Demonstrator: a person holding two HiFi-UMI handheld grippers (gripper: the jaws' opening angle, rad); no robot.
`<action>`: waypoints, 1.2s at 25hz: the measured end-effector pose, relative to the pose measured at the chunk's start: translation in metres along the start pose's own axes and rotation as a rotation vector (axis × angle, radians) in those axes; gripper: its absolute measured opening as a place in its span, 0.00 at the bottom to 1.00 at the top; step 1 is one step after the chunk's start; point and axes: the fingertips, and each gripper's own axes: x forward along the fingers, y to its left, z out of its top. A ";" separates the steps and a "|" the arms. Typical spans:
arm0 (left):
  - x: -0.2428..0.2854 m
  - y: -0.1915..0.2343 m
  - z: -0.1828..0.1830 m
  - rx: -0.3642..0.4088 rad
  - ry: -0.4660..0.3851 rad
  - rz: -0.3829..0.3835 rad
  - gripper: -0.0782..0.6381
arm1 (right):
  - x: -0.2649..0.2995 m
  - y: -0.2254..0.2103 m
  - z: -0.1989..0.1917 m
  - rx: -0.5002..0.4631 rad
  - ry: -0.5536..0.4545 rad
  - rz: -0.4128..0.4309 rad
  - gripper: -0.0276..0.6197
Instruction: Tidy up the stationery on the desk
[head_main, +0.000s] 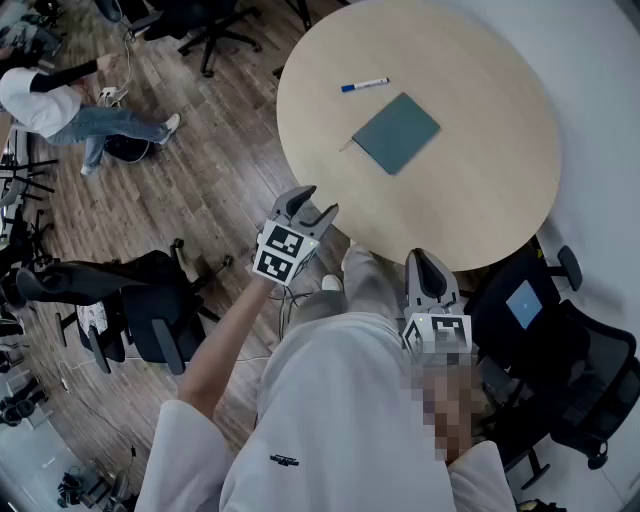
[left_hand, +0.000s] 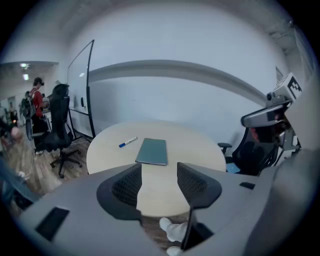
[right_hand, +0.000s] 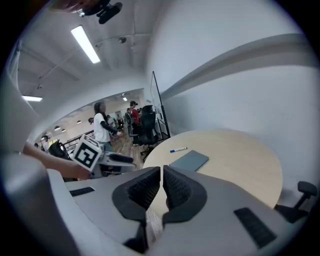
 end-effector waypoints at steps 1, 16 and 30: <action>-0.024 -0.013 -0.008 -0.034 -0.015 0.004 0.43 | -0.006 0.011 -0.005 -0.004 0.001 0.004 0.11; -0.167 -0.179 -0.004 -0.320 -0.143 0.229 0.15 | -0.082 0.044 -0.033 -0.039 0.000 0.195 0.11; -0.108 -0.261 -0.003 -0.373 -0.103 0.266 0.15 | -0.114 -0.042 -0.066 0.001 -0.004 0.237 0.11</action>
